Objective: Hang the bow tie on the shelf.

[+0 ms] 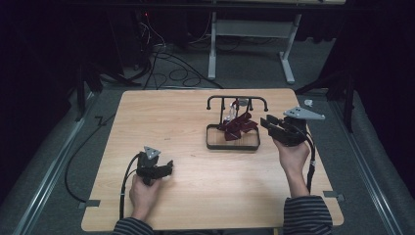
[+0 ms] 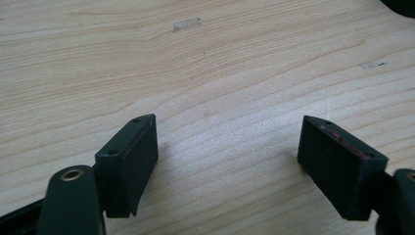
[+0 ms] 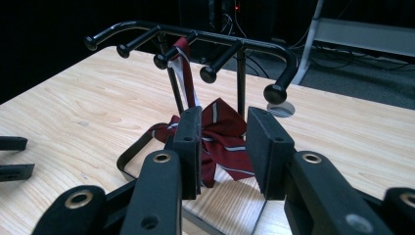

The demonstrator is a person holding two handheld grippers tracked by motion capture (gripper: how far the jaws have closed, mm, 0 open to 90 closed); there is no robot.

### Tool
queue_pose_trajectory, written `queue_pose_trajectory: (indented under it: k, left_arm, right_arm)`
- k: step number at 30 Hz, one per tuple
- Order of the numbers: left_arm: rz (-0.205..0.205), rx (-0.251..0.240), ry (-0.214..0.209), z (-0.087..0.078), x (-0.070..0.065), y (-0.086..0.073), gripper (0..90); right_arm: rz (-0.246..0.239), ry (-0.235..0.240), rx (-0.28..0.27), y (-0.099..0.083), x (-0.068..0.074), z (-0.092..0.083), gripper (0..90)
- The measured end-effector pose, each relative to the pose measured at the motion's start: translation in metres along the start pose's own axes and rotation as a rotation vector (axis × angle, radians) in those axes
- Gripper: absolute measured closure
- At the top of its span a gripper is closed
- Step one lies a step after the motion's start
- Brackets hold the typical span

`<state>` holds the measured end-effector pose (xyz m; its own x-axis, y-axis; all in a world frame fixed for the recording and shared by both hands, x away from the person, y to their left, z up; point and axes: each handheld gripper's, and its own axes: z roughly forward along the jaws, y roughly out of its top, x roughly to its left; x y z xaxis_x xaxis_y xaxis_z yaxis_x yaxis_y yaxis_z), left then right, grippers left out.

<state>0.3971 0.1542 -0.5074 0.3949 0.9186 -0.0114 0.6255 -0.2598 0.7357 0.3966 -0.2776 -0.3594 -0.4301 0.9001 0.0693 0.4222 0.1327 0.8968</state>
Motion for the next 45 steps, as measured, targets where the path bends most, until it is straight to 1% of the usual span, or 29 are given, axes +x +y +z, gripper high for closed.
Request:
queue_pose_trajectory:
  k: [6,10,19,31,45]
  left_arm:
    - [-0.001,0.0,0.0,0.0,0.0,0.0,23.4]
    - [0.0,0.0,0.0,0.0,0.0,0.0,23.4]
    - [-0.002,-0.001,0.0,0.0,0.0,0.0,23.4]
    - [-0.002,-0.001,-0.001,0.0,0.0,0.0,23.4]
    - [-0.002,-0.001,-0.001,0.0,0.0,0.0,23.4]
  right_arm:
    - [-0.005,-0.004,-0.004,-0.003,0.001,-0.002,69.2]
    - [-0.003,-0.002,-0.016,-0.003,0.001,-0.006,69.2]
    - [0.0,-0.006,-0.023,-0.005,-0.001,-0.015,69.2]
    - [0.012,-0.007,-0.022,-0.012,-0.002,-0.021,69.1]
    - [0.017,-0.004,-0.015,-0.021,-0.001,-0.027,69.1]
